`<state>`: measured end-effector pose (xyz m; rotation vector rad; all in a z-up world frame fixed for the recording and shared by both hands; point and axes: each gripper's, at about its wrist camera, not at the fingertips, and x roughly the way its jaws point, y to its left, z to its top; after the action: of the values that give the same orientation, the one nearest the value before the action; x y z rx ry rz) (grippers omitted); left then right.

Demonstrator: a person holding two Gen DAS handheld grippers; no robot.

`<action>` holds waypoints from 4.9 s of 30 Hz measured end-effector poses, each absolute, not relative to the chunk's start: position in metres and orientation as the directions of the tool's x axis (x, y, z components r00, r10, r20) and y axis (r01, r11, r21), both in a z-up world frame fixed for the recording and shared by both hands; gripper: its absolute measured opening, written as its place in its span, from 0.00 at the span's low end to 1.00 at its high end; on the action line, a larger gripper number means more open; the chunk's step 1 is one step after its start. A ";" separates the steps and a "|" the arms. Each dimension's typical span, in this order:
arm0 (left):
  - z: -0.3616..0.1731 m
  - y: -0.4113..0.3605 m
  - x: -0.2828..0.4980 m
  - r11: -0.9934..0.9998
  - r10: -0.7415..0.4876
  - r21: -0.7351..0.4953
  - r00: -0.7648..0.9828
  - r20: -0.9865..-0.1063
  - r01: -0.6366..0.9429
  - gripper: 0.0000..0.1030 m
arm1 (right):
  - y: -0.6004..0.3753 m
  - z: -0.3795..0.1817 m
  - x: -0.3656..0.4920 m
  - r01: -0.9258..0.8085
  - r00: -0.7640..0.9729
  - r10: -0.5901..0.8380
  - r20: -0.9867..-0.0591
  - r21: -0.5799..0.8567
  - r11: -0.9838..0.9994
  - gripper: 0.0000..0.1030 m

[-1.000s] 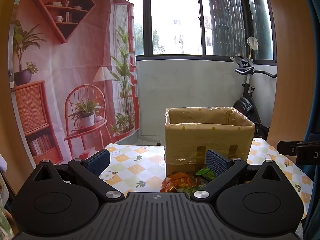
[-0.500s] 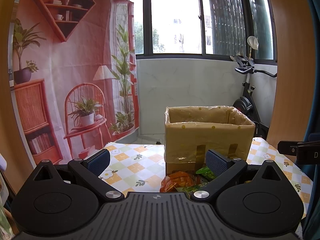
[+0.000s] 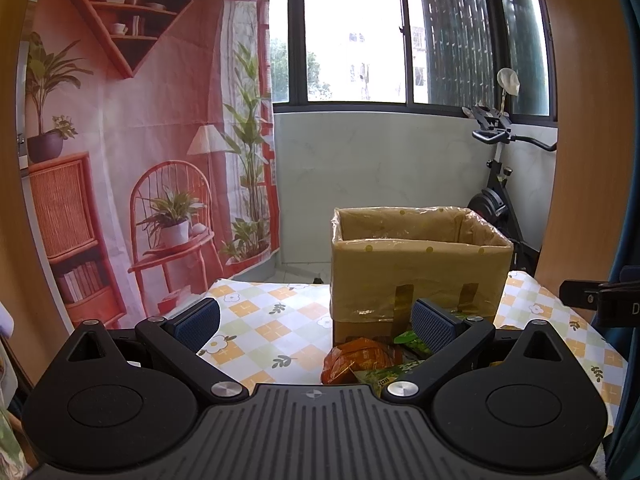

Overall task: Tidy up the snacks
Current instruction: 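Reach both grippers down to the clear green vegetable-chip bag, then grasp the clear green bag with both grippers and lift it over the box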

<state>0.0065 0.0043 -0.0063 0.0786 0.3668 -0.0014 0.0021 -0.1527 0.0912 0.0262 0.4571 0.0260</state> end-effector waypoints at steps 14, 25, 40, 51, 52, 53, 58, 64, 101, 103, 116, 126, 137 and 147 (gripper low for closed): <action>-0.034 0.035 0.074 0.993 0.108 0.098 0.893 -0.438 -0.072 1.00 | -0.181 0.073 0.053 0.002 0.902 0.000 -0.431 0.006 1.000 1.00; -0.088 0.022 0.100 0.997 -0.047 0.024 0.817 -0.574 0.074 0.96 | -0.175 0.010 0.091 -0.070 0.834 0.083 -0.546 0.045 0.997 0.95; -0.126 0.003 0.112 0.973 -0.209 -0.064 0.720 -0.661 0.224 0.91 | -0.161 -0.056 0.088 -0.209 0.722 0.246 -0.647 0.135 0.968 0.88; -0.128 0.005 0.116 0.966 -0.259 -0.163 0.765 -0.589 0.202 0.79 | -0.147 -0.069 0.092 -0.285 0.688 0.309 -0.657 0.147 0.947 0.81; -0.131 0.002 0.116 0.965 -0.261 -0.151 0.754 -0.603 0.213 0.75 | -0.147 -0.070 0.092 -0.289 0.683 0.313 -0.660 0.149 0.946 0.80; -0.134 -0.001 0.116 0.965 -0.262 -0.144 0.744 -0.615 0.220 0.75 | -0.146 -0.072 0.093 -0.291 0.680 0.315 -0.662 0.150 0.945 0.79; -0.146 -0.007 0.111 0.957 -0.288 -0.158 0.724 -0.627 0.244 0.74 | -0.145 -0.078 0.096 -0.295 0.677 0.315 -0.665 0.147 0.944 0.79; -0.154 0.000 0.111 0.945 -0.327 -0.230 0.710 -0.623 0.233 0.74 | -0.149 -0.085 0.097 -0.283 0.676 0.323 -0.662 0.171 0.944 0.79; -0.150 -0.002 0.102 0.927 -0.376 -0.233 0.726 -0.576 0.295 0.51 | -0.147 -0.078 0.089 -0.333 0.707 0.371 -0.602 0.179 0.926 0.48; -0.144 -0.001 0.099 0.927 -0.374 -0.225 0.740 -0.559 0.299 0.51 | -0.145 -0.072 0.088 -0.344 0.715 0.378 -0.589 0.174 0.923 0.48; -0.102 0.003 0.091 0.927 -0.376 -0.180 0.816 -0.438 0.330 0.51 | -0.129 -0.020 0.079 -0.405 0.763 0.419 -0.492 0.141 0.903 0.48; -0.091 -0.005 0.096 0.920 -0.391 -0.173 0.838 -0.381 0.351 0.51 | -0.126 0.009 0.079 -0.413 0.810 0.406 -0.424 0.080 0.907 0.48; -0.052 -0.019 0.112 0.908 -0.419 -0.120 0.869 -0.265 0.401 0.50 | -0.136 0.045 0.093 -0.416 0.856 0.401 -0.326 0.028 0.909 0.48; -0.014 -0.046 0.171 0.877 -0.480 -0.095 0.862 -0.161 0.471 0.50 | -0.149 0.082 0.131 -0.367 0.919 0.349 -0.186 -0.075 0.927 0.48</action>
<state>0.1706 -0.0463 -0.0145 -0.0528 0.1827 -0.4988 0.1314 -0.1486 0.0822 -0.1098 0.1712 0.3687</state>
